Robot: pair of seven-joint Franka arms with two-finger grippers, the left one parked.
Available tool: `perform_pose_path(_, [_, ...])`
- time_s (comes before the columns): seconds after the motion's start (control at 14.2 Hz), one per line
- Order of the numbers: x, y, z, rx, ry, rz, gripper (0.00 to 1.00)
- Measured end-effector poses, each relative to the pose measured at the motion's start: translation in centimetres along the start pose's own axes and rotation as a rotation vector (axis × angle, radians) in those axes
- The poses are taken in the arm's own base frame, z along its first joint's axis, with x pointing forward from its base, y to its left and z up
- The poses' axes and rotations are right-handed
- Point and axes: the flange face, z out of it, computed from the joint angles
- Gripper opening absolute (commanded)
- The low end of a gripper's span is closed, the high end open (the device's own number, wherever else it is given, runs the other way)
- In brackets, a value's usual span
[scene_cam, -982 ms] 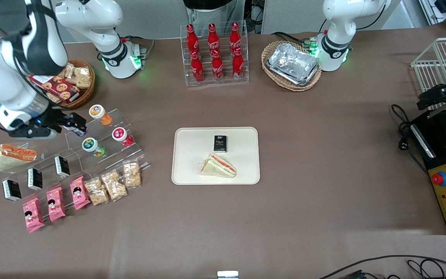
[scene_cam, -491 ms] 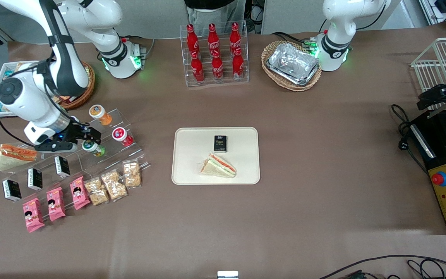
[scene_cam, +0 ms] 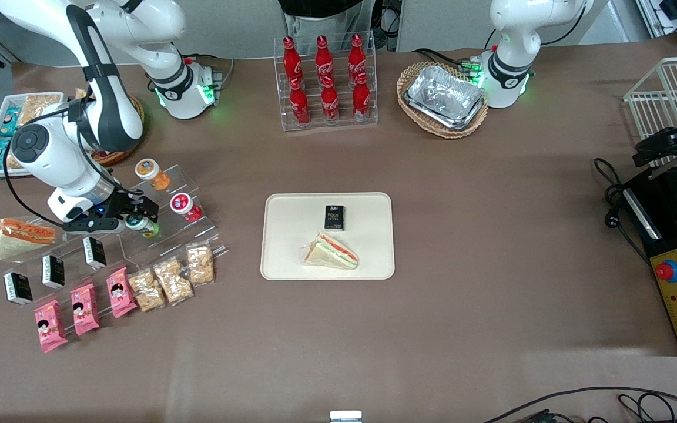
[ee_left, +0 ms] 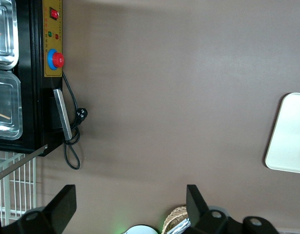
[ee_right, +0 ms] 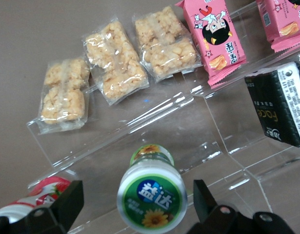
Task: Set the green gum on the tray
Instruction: 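Lower the right gripper and close it around the green-labelled bottle, then lift the green bottle out of the rack and carry it toward the tray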
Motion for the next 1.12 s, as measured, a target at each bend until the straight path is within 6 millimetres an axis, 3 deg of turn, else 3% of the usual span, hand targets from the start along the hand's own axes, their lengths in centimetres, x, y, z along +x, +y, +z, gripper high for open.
perform_pose_path(0.42, [-0.1,0.2,1.3,-0.002,-0.001,0.001,0.93])
perform_pose_path(0.56, [-0.1,0.3,1.5,-0.002,0.001,0.002,0.82])
perform_pose_path(0.77, [0.0,0.8,1.8,-0.003,0.005,-0.003,0.53])
perform_pose_path(0.91, [0.0,1.0,1.8,-0.004,0.007,-0.004,0.39])
perform_pose_path(1.12, [0.1,1.0,1.6,-0.004,0.012,-0.007,0.25])
